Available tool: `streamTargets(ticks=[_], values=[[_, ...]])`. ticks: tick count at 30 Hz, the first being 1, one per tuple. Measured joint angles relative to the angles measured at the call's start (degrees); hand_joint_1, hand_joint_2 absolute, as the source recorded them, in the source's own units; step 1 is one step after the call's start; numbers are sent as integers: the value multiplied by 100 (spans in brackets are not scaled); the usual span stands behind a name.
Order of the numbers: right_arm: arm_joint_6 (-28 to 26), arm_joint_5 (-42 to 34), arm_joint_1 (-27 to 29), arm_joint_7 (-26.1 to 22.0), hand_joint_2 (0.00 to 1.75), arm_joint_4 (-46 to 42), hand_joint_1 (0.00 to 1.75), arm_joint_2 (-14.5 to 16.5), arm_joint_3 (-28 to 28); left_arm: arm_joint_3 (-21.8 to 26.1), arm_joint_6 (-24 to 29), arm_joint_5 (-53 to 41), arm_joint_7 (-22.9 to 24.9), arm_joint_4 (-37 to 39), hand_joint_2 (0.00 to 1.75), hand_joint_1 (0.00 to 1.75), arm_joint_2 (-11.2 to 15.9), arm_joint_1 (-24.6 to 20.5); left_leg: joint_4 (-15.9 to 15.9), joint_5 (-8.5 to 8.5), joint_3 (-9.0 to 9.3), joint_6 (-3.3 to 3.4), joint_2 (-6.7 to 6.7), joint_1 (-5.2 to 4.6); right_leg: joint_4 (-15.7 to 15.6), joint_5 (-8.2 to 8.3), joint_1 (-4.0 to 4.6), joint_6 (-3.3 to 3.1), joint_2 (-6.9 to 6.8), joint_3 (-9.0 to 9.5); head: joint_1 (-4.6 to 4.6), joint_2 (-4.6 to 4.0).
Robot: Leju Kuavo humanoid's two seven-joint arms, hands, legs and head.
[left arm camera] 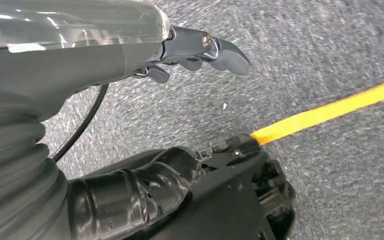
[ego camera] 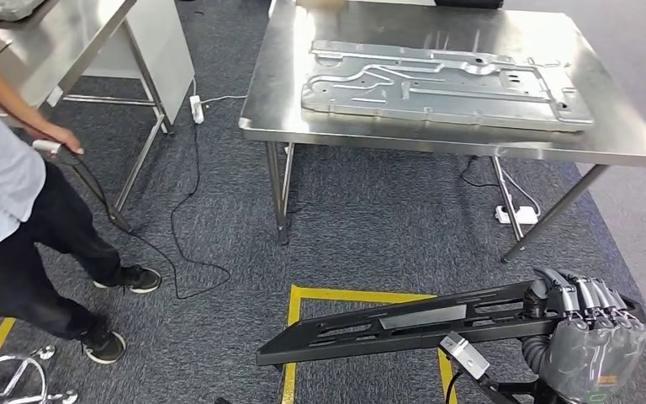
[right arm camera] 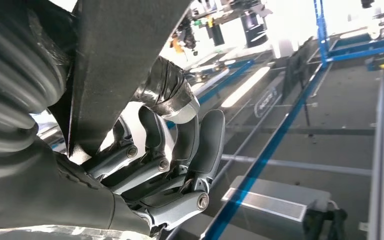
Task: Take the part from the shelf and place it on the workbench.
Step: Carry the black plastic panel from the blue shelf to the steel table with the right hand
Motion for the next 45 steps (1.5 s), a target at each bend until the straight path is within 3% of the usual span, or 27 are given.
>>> streamTargets(ticks=[2,3,5,6,8,9,11,12,13,15,17,18,21,23,26,27,28,29,32,34,36,38,42,43,44,45], values=[[0,-2,-40,36,175,1,175,-23,14,-3,-11,-2,-2,0,175,0,-1,-7,-3,-42,46,-51,97,-24,-563,160,64,-80,-187,282,-3,0],[0,-8,-57,55,175,2,175,-38,20,-3,-26,-3,-5,0,175,0,-1,-14,-10,-59,63,-81,144,-37,-654,145,93,-117,-221,318,-4,0],[0,-21,-71,128,175,7,175,-80,51,-5,-60,-5,-25,0,175,0,-1,-33,-42,-85,107,-141,247,-52,-686,147,92,-181,-101,322,-8,-1],[0,-27,-71,186,175,11,175,-111,86,-7,-74,-8,-40,0,175,0,0,-41,-30,-119,130,-171,224,-48,-722,157,74,-209,-43,345,-7,-1],[1,-31,-98,341,175,37,175,-186,219,-9,-85,-13,-80,0,175,0,1,-49,268,-328,38,-210,-2,-35,-792,184,32,-274,70,396,-15,0],[2,-26,-117,422,175,65,175,-226,317,-9,-90,-15,-96,0,175,0,2,-46,593,-497,-104,-216,-162,-24,-802,183,32,-296,115,404,-18,0],[3,3,-148,547,175,156,175,-304,551,-9,-103,-16,-111,0,175,0,2,-40,1321,-777,-489,-220,-304,-23,-795,172,39,-331,214,405,-22,0],[3,26,-153,589,175,211,175,-343,669,-9,-111,-16,-112,0,175,0,2,-36,1509,-778,-618,-218,-322,-25,-787,162,46,-339,261,410,-23,0],[4,56,-155,610,175,264,175,-381,771,-8,-120,-16,-111,0,175,0,4,-33,1489,-666,-655,-211,-327,-27,-776,153,51,-340,306,419,-22,0],[4,129,-156,624,175,345,175,-447,921,-9,-135,-20,-109,0,175,0,10,-32,903,-214,-476,-177,-336,-29,-749,122,56,-323,366,444,-23,0],[4,217,-166,624,175,404,175,-495,1026,-12,-143,-32,-107,0,175,0,15,-41,263,73,-238,-131,-387,-45,-715,87,66,-281,389,446,-21,0],[4,261,-174,624,175,427,175,-515,1073,-14,-144,-39,-104,0,175,0,16,-46,92,119,-176,-111,-411,-55,-702,79,64,-252,392,438,-20,0],[4,332,-184,544,175,462,175,-562,1168,-21,-145,-55,-92,0,175,0,17,-42,-4,134,-150,-41,-426,-72,-704,79,52,-163,389,420,-21,0],[2,331,-183,412,175,461,175,-568,1181,-26,-146,-66,-88,0,175,0,19,-40,-67,171,-116,27,-421,-51,-539,-50,48,-100,329,355,-14,0],[2,327,-180,307,175,455,175,-568,1181,-34,-156,-77,-89,0,175,0,22,-46,-99,183,-95,64,-419,-39,428,-520,12,-15,220,-102,-3,0],[2,332,-173,303,175,456,175,-568,1181,-35,-161,-77,-89,0,175,0,25,-42,-95,180,-95,63,-419,-40,708,-596,-1,3,209,-249,-3,0],[2,337,-167,301,175,457,175,-568,1181,-35,-164,-77,-89,0,175,0,27,-38,-90,175,-94,59,-422,-40,798,-562,-10,12,204,-309,-3,0],[2,342,-165,298,175,458,175,-568,1181,-35,-165,-77,-89,0,175,0,29,-36,-83,167,-90,52,-429,-39,673,-426,-15,11,203,-261,-2,0],[2,344,-168,294,175,457,175,-568,1181,-39,-165,-77,-89,0,175,0,27,-43,-65,132,-67,5,-458,-48,-398,69,-3,-54,218,256,-3,0],[2,343,-170,294,175,455,175,-568,1181,-40,-165,-77,-89,0,175,0,25,-50,-70,117,-68,-49,-472,-60,-720,106,30,-108,229,411,-5,0],[2,343,-168,294,175,452,175,-569,1180,-41,-166,-78,-88,0,175,0,26,-53,-82,105,-66,-113,-474,-58,-750,114,34,-163,224,421,-8,0],[2,343,-170,294,175,452,175,-569,1180,-42,-167,-79,-88,0,175,0,27,-54,89,-24,-125,-167,-455,-51,-805,130,11,-239,206,459,-14,0],[2,353,-168,306,175,456,175,-568,1181,-43,-176,-85,-86,0,175,0,28,-48,1402,-634,-756,-210,-430,-42,-813,109,35,-330,146,484,-26,0],[2,364,-167,315,175,458,175,-568,1181,-43,-180,-88,-86,0,175,0,28,-43,1549,-630,-839,-210,-429,-42,-802,100,44,-336,138,484,-26,-1],[2,375,-167,326,175,460,175,-568,1181,-43,-183,-91,-83,0,175,0,30,-40,1462,-509,-809,-205,-428,-43,-789,90,50,-337,136,487,-26,-1],[2,387,-167,336,175,461,175,-568,1181,-43,-185,-92,-79,0,175,0,31,-39,1162,-305,-672,-191,-424,-43,-774,77,54,-332,135,495,-26,-1]])
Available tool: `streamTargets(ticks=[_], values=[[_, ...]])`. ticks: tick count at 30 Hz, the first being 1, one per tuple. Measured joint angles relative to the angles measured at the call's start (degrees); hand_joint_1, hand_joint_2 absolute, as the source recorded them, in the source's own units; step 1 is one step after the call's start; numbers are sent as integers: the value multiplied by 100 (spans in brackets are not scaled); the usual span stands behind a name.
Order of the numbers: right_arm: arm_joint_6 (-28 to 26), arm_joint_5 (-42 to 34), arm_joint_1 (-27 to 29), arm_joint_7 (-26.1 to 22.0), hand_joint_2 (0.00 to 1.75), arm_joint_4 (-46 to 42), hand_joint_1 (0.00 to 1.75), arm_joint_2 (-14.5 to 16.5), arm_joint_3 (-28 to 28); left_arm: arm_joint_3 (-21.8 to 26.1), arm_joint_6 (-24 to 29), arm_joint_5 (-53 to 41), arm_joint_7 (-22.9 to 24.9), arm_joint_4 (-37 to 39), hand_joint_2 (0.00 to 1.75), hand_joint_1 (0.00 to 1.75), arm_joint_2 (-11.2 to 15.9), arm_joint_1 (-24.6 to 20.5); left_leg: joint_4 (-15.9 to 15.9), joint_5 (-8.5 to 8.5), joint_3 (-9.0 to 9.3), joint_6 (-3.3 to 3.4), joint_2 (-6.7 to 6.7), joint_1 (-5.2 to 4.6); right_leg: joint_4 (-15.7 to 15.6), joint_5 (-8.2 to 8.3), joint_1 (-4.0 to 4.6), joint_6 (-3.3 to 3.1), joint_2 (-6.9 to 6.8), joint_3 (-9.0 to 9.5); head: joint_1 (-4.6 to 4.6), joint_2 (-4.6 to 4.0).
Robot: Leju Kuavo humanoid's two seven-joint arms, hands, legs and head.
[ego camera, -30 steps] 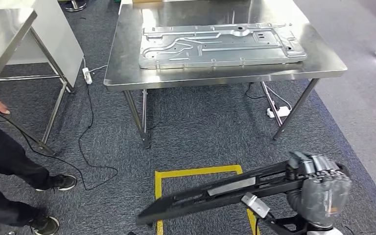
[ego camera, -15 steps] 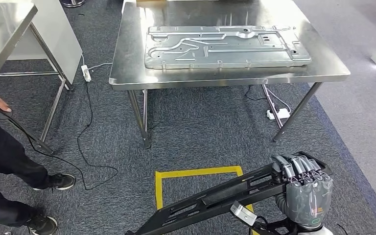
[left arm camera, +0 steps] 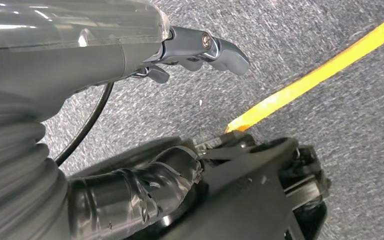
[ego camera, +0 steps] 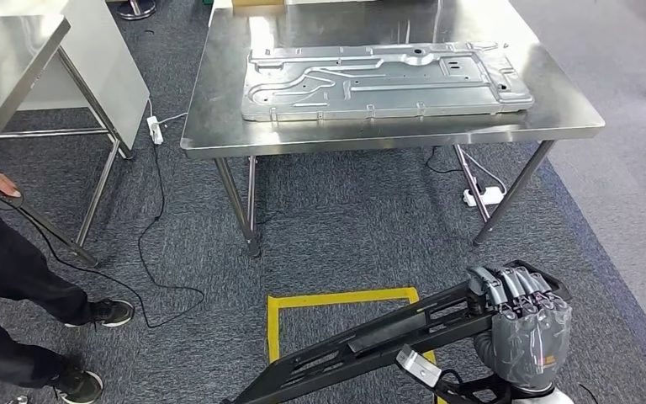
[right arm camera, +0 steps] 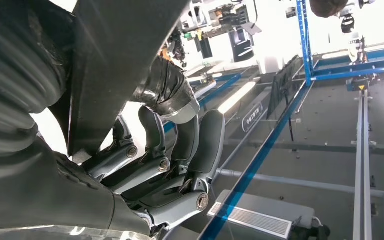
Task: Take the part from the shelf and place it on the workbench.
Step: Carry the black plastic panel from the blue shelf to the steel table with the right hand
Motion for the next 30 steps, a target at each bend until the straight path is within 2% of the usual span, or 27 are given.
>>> streamTargets(ticks=[2,3,4,7,8,9,11,12,13,14,15,16,17,18,19,21,23,25,27,28,29,30], values=[[0,14,-1,18,175,0,175,-1,0,-1,0,0,9,0,175,0,2,-10,-771,341,354,46,24,-15,39,-31,13,30,-1,11,0,1],[0,20,-1,24,175,-1,175,-1,0,-2,0,-1,12,0,175,0,2,-18,-1017,414,469,70,35,-25,55,-43,22,53,-2,10,2,0],[0,25,-1,27,175,-1,175,-2,0,-2,1,-1,14,0,175,0,2,-24,-1134,427,520,90,39,-37,64,-49,29,79,-3,6,3,1],[0,32,1,31,175,-6,175,-2,-1,-2,2,-2,21,0,175,0,-1,-17,-1206,464,553,169,25,-32,70,-62,29,168,-6,9,5,1],[-1,33,0,33,175,-8,175,-2,-1,-2,2,-2,23,0,175,0,-2,-16,-1240,487,569,203,26,-18,153,-129,23,199,-4,-23,9,1],[-1,33,-1,34,175,-10,175,-3,-1,-2,2,-2,23,0,175,0,-3,-20,-1272,508,581,231,27,-1,345,-255,17,229,0,-105,13,1],[-1,38,8,37,175,-10,175,-4,0,-2,1,-2,23,0,175,0,-3,-25,-1284,520,579,253,27,6,1028,-609,-25,283,5,-429,19,1],[-1,41,18,37,175,-9,175,-4,-1,-2,0,-1,23,0,175,0,-3,-22,-1281,519,575,254,24,6,1369,-735,-45,307,5,-598,18,1],[0,44,29,37,175,-9,175,-4,-1,-2,-1,0,23,0,175,0,-3,-17,-1278,517,576,252,17,6,1564,-761,-64,326,4,-701,17,1],[0,47,36,37,175,-9,175,-5,-1,-2,-3,0,23,0,175,0,-4,-13,-1275,512,579,247,6,8,1548,-676,-82,340,4,-704,18,1],[0,50,40,37,175,-9,175,-7,-1,-2,-4,1,23,0,175,0,-6,-12,-1270,505,586,236,-12,12,1306,-495,-99,347,6,-594,18,1],[0,54,41,37,175,-9,175,-8,-1,-2,-6,0,23,0,175,0,-9,-13,-1263,494,596,219,-32,16,908,-277,-114,347,17,-406,19,1],[0,59,40,37,175,-9,175,-10,0,-2,-6,1,23,0,175,0,-11,-16,-1249,480,596,194,-51,12,524,-131,-115,341,43,-223,19,1],[0,65,40,37,175,-10,175,-11,0,-2,-5,2,23,0,175,0,-12,-19,-1239,470,591,163,-69,8,235,-43,-109,325,65,-86,17,1],[0,72,42,38,175,-10,175,-13,0,-2,-5,3,23,0,175,0,-12,-22,-1233,464,583,129,-83,4,76,-22,-96,305,84,-15,16,0],[-1,87,46,38,175,-12,175,-14,-1,-2,-4,7,23,0,175,0,-11,-20,-1251,470,579,55,-99,6,38,-38,-72,243,83,-7,13,0],[-1,96,46,38,175,-14,175,-15,-2,-2,-4,9,23,0,175,0,-10,-16,-1169,391,557,-6,-81,17,-11,-17,-83,154,53,20,10,1],[0,98,46,37,175,-21,175,-15,-2,-2,-4,9,23,0,175,0,-9,-19,-689,99,343,-33,-49,24,-50,-4,-88,76,7,44,0,1],[0,99,49,37,175,-25,175,-15,-2,-2,-5,10,23,0,175,0,-9,-20,57,-235,-22,-44,-37,24,-43,-15,-58,35,-39,42,-6,1],[0,99,50,37,175,-25,175,-15,-2,-2,-5,11,23,0,175,0,-9,-15,309,-296,-150,-45,-34,23,-34,-24,-40,24,-61,42,-5,1],[0,100,51,37,175,-24,175,-15,-2,-2,-5,12,23,0,175,0,-9,-9,360,-246,-184,-40,-28,22,-22,-35,-26,15,-81,43,-6,1],[0,99,51,37,175,-24,175,-15,-2,-2,-5,13,23,0,175,0,-8,-5,189,-93,-108,-25,-15,20,-8,-47,-14,12,-97,48,-7,1]])
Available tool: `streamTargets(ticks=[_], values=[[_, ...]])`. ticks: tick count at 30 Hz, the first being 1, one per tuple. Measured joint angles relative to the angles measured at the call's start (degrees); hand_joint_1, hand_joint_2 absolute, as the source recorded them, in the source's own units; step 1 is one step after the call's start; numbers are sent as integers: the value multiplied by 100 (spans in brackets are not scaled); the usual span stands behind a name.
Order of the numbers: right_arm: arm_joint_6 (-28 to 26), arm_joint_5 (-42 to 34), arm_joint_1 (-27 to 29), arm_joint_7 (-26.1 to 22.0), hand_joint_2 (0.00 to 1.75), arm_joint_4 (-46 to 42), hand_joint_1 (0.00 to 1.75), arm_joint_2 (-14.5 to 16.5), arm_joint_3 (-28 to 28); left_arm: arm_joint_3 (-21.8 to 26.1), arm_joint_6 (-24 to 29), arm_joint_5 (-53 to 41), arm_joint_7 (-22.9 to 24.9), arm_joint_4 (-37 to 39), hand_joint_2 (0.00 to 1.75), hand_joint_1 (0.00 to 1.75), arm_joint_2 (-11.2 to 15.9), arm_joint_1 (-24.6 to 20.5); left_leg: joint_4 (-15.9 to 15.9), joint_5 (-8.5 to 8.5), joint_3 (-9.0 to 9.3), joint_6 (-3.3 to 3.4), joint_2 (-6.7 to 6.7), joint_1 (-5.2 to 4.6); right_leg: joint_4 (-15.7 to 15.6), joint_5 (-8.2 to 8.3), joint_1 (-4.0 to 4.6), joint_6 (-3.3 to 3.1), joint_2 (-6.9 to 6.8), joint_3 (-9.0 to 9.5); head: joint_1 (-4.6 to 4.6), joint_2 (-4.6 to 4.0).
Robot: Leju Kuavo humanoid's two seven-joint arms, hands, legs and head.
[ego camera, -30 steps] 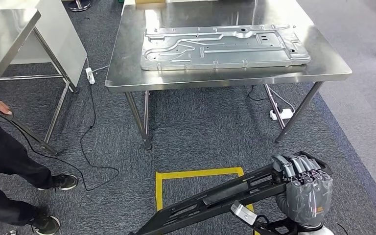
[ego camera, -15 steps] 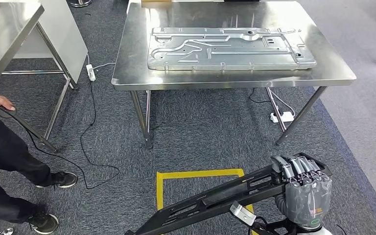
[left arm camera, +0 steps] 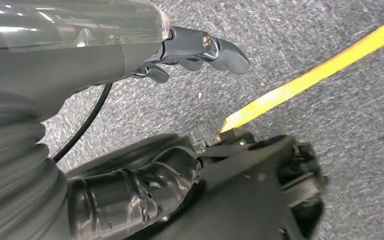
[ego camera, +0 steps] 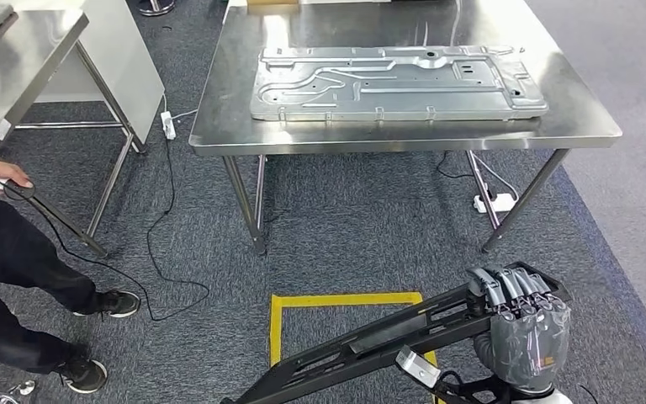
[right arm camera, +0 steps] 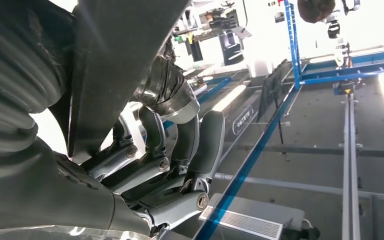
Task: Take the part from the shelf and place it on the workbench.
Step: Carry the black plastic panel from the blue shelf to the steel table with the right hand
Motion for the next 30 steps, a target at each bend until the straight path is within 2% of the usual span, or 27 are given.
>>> streamTargets(ticks=[2,4,7,9,10,12,13,14,15,16,18,19,22,24,26,28,30], values=[[0,0,-1,0,175,-1,175,0,0,0,0,0,0,0,175,0,2,-2,-748,384,352,59,91,-21,28,-31,22,13,-32,17,0,0],[0,0,-1,0,175,-2,175,0,0,0,0,0,-1,0,175,0,3,-19,-1269,551,586,119,184,-58,54,-52,45,52,-61,18,2,0],[0,1,-3,2,175,-4,175,0,0,0,1,0,0,0,175,0,2,-16,-1384,584,611,186,152,-65,46,-54,39,139,-104,18,4,0],[-1,3,-3,8,175,-10,175,-2,0,0,1,-2,0,0,175,0,-2,-13,-1462,639,640,244,113,-35,210,-184,21,213,-46,-45,10,0],[-2,4,-3,14,175,-13,175,-3,0,0,1,-5,0,0,175,0,-3,-18,-1492,662,653,266,98,-20,450,-331,4,248,-1,-152,15,0],[-2,4,9,28,175,-11,175,-4,0,0,-1,-12,0,0,175,0,-3,-22,-1502,674,647,281,59,-19,1177,-677,-31,304,50,-490,19,0],[-2,4,19,34,175,-8,175,-4,0,0,-1,-14,0,0,175,0,-3,-20,-1498,674,644,280,37,-19,1455,-761,-47,325,51,-627,20,0],[-2,4,27,37,175,-5,175,-5,0,0,-2,-14,0,0,175,0,-3,-16,-1490,671,644,276,12,-18,1557,-738,-63,342,50,-683,19,0],[-1,4,31,41,175,-3,175,-7,0,0,-2,-14,0,0,175,0,-3,-13,-1479,665,646,268,-15,-15,1433,-605,-78,353,52,-632,20,0],[-1,4,32,43,175,-2,175,-8,0,-1,-2,-14,0,0,175,0,-5,-13,-1465,656,650,255,-40,-10,1108,-394,-92,357,55,-479,20,0],[-2,5,28,44,175,-2,175,-9,0,-2,-2,-13,-1,0,175,0,-10,-17,-1424,629,642,208,-84,-12,377,-104,-101,336,86,-133,20,0],[-2,5,26,44,175,-3,175,-9,0,-2,-2,-13,-1,0,175,0,-12,-20,-1409,622,631,176,-97,-16,155,-49,-90,313,100,-35,17,-1],[-2,-8,29,53,175,-6,175,-8,-1,-2,-8,-13,-4,0,175,0,-12,-16,-1415,623,611,67,-112,-19,45,-38,-60,207,108,-14,10,-1],[-2,-46,29,93,175,-5,175,-7,-1,-2,-31,-13,-13,0,175,0,-12,-13,-1267,501,553,13,-78,-9,2,-9,-75,119,92,4,4,0],[-2,-85,29,188,175,3,175,-7,-1,-2,-61,-12,-27,0,175,0,-12,-13,-697,167,300,-14,-33,-2,-18,3,-72,57,64,10,-4,0],[-1,-116,31,299,175,23,175,-8,-1,-2,-79,-3,-37,0,175,0,-12,-10,-20,-145,-14,-27,-19,-2,-10,1,-50,36,40,-3,-7,0],[0,-136,32,352,175,36,175,-9,0,-2,-83,5,-39,0,175,0,-12,-7,250,-243,-142,-31,-16,-2,-5,0,-40,32,31,-8,-7,0]])
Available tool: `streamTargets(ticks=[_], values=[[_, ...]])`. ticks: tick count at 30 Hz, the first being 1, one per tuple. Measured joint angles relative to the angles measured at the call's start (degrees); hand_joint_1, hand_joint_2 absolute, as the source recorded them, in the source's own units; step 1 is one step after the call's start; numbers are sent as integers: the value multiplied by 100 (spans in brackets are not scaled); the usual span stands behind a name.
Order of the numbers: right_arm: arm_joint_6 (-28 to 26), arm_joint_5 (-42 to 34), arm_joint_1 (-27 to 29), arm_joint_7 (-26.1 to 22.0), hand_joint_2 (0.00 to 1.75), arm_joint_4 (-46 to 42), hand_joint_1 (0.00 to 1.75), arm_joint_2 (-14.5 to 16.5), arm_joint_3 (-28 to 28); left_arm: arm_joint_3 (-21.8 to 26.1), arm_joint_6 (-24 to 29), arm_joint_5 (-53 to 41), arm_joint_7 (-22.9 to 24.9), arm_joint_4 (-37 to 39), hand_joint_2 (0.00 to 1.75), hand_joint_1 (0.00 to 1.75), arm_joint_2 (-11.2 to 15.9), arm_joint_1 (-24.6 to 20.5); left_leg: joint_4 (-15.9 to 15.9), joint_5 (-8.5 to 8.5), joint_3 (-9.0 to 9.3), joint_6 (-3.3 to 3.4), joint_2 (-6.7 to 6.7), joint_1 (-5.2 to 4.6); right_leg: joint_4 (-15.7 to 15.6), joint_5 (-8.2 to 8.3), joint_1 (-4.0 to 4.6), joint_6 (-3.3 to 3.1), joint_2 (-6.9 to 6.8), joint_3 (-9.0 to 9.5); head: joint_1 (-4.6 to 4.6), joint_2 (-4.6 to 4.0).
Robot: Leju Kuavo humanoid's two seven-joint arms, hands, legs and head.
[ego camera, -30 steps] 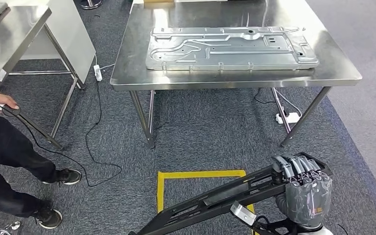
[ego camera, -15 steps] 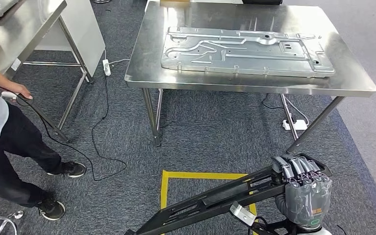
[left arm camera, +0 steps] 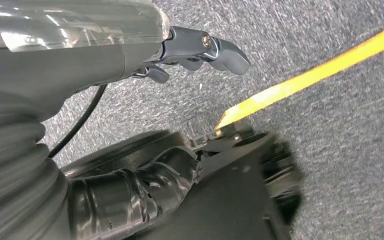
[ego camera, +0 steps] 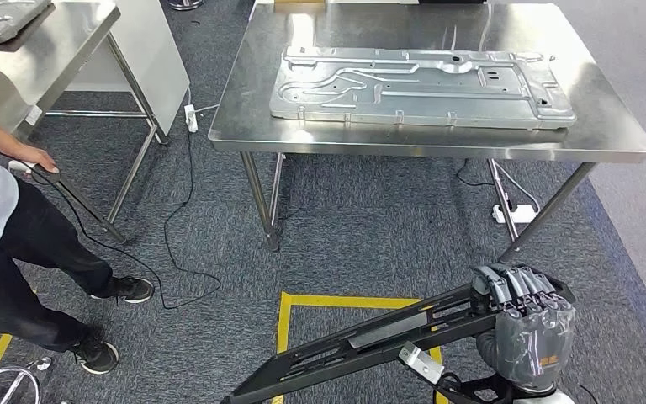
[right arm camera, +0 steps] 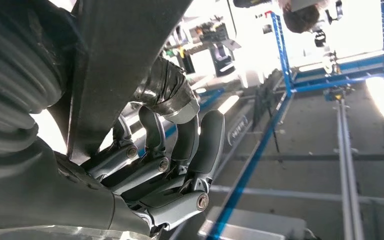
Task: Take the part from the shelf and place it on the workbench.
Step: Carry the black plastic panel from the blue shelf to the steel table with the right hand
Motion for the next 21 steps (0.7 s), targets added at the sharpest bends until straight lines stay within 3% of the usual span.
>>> streamTargets(ticks=[2,3,6,7,10,12,14,15,16,17,19,21], values=[[0,-40,0,58,175,16,175,-4,7,1,-1,4,-3,0,175,0,0,6,23,40,-11,6,2,-1,3,-2,8,-2,-2,1,-1,0],[0,-78,-1,129,175,35,175,-11,28,2,-2,8,-7,0,175,0,1,13,-149,183,72,24,6,-3,7,-4,19,-4,-4,5,-1,0],[0,-136,-6,366,175,100,175,-63,154,3,-17,16,-23,0,175,0,9,8,-1398,756,656,154,75,-60,35,-15,71,45,-12,4,0,0],[0,-115,-8,399,175,108,175,-75,179,3,-30,15,-28,0,175,0,10,5,-1631,821,759,186,88,-79,35,-11,73,76,-16,0,1,0],[-2,-46,-17,418,175,107,175,-88,186,2,-85,13,-36,0,175,0,9,23,-1711,887,782,259,72,-51,116,-81,60,174,-3,-26,3,0],[-2,-62,-26,398,175,106,175,-101,186,2,-110,12,-45,0,175,0,9,16,-1754,924,791,306,73,-29,597,-384,38,237,29,-241,10,0],[-2,-93,-28,340,175,107,175,-108,186,3,-125,12,-56,0,175,0,9,12,-1755,927,779,319,72,-27,1345,-726,8,289,40,-597,13,0],[-2,-102,-25,309,175,108,175,-109,186,3,-133,12,-61,0,175,0,9,16,-1753,925,778,318,70,-27,1581,-779,-9,309,41,-711,13,0],[-2,-110,-24,284,175,108,175,-109,186,3,-144,12,-67,0,175,0,9,19,-1748,922,779,314,67,-25,1593,-710,-26,324,41,-719,13,0],[-2,-117,-25,265,175,108,175,-109,186,3,-152,12,-73,0,175,0,8,20,-1741,916,785,305,60,-20,1379,-545,-43,332,41,-615,13,0],[-2,-128,-30,233,175,106,175,-108,186,2,-168,11,-80,0,175,0,4,19,-1707,890,789,264,42,-22,588,-173,-59,327,48,-224,14,0],[-2,-138,-34,212,175,105,175,-104,186,2,-174,8,-81,0,175,0,1,14,-1672,864,774,199,31,-38,88,-37,-43,282,61,4,10,0]])
